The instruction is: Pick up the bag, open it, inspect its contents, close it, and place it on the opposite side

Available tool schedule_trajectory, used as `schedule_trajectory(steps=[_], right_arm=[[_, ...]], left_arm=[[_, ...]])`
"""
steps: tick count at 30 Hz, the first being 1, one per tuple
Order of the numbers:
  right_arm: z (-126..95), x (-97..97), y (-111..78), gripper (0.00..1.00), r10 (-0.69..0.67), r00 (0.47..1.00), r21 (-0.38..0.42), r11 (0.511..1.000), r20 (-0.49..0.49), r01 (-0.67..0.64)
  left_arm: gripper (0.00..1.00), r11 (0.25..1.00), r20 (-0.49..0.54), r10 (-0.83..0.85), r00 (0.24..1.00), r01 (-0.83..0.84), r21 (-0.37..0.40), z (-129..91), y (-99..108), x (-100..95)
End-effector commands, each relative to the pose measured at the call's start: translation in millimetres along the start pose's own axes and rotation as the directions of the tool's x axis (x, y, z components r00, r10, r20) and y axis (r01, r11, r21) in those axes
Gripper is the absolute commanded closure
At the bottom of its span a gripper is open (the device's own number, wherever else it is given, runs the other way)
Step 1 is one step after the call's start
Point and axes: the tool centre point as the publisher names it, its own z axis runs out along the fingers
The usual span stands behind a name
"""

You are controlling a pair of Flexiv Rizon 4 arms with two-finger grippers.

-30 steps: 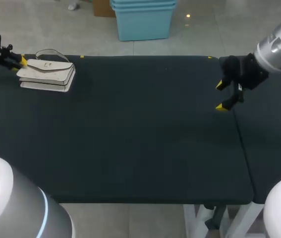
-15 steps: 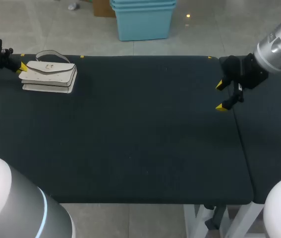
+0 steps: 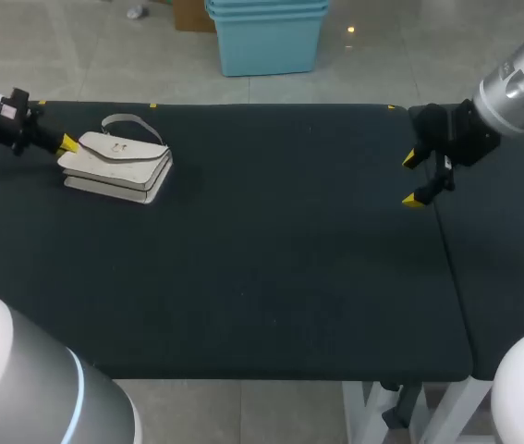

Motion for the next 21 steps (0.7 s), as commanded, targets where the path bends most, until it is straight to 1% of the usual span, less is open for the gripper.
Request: schedule_trajectory(steps=[1, 2, 3, 4, 5, 6, 8, 9, 10, 13, 16, 18, 19, 21], right_arm=[[0.1, -0.1, 0.0, 0.00, 0.000, 1.000, -0.001, 1.000, 0.000, 0.000], [0.1, -0.1, 0.0, 0.00, 0.000, 1.000, -0.001, 1.000, 0.000, 0.000], [0.1, -0.1, 0.0, 0.00, 0.000, 1.000, -0.001, 1.000, 0.000, 0.000], [0.1, -0.1, 0.0, 0.00, 0.000, 1.000, -0.001, 1.000, 0.000, 0.000], [0.1, -0.1, 0.0, 0.00, 0.000, 1.000, -0.001, 1.000, 0.000, 0.000], [0.1, -0.1, 0.0, 0.00, 0.000, 1.000, -0.001, 1.000, 0.000, 0.000], [0.1, -0.1, 0.0, 0.00, 0.000, 1.000, -0.001, 1.000, 0.000, 0.000], [0.1, -0.1, 0.0, 0.00, 0.000, 1.000, -0.001, 1.000, 0.000, 0.000], [0.1, -0.1, 0.0, 0.00, 0.000, 1.000, -0.001, 1.000, 0.000, 0.000], [0.1, -0.1, 0.0, 0.00, 0.000, 1.000, -0.001, 1.000, 0.000, 0.000], [0.1, -0.1, 0.0, 0.00, 0.000, 1.000, -0.001, 1.000, 0.000, 0.000], [0.1, -0.1, 0.0, 0.00, 0.000, 1.000, -0.001, 1.000, 0.000, 0.000], [0.1, -0.1, 0.0, 0.00, 0.000, 1.000, -0.001, 1.000, 0.000, 0.000], [0.1, -0.1, 0.0, 0.00, 0.000, 1.000, -0.001, 1.000, 0.000, 0.000]], left_arm=[[0.94, 0.971, -0.230, -0.027, 0.973, -0.030, -0.238, -0.5, -3.5, -3.0], [0.71, 0.970, -0.222, -0.021, 0.975, -0.034, -0.239, -3.3, -3.9, -1.6], [0.51, 0.970, -0.219, -0.018, 0.976, -0.035, -0.240, -5.8, -3.9, -0.1], [0.22, 0.968, -0.217, -0.006, 0.976, -0.048, -0.246, -11.8, -4.6, 2.9], [0.08, 0.967, -0.198, 0.008, 0.980, -0.058, -0.247, -16.5, -5.7, 4.8], [0.00, 0.967, -0.195, 0.017, 0.981, -0.066, -0.246, -21.6, -6.8, 6.2], [0.00, 0.963, -0.176, 0.034, 0.984, -0.079, -0.258, -32.3, -10.1, 8.3], [0.00, 0.958, -0.183, 0.042, 0.982, -0.091, -0.271, -36.3, -11.6, 9.2], [0.00, 0.949, -0.194, 0.042, 0.980, -0.100, -0.300, -39.8, -13.5, 9.8], [0.01, 0.914, -0.178, 0.057, 0.982, -0.123, -0.386, -46.5, -18.3, 11.6], [0.02, 0.865, -0.161, 0.086, 0.983, -0.154, -0.477, -48.8, -20.8, 13.7], [0.04, 0.838, -0.139, 0.100, 0.985, -0.158, -0.523, -46.8, -21.4, 14.0], [0.04, 0.816, -0.149, 0.097, 0.984, -0.165, -0.554, -45.1, -21.3, 13.1], [0.06, 0.795, -0.128, 0.100, 0.987, -0.157, -0.586, -41.8, -20.4, 10.6]])
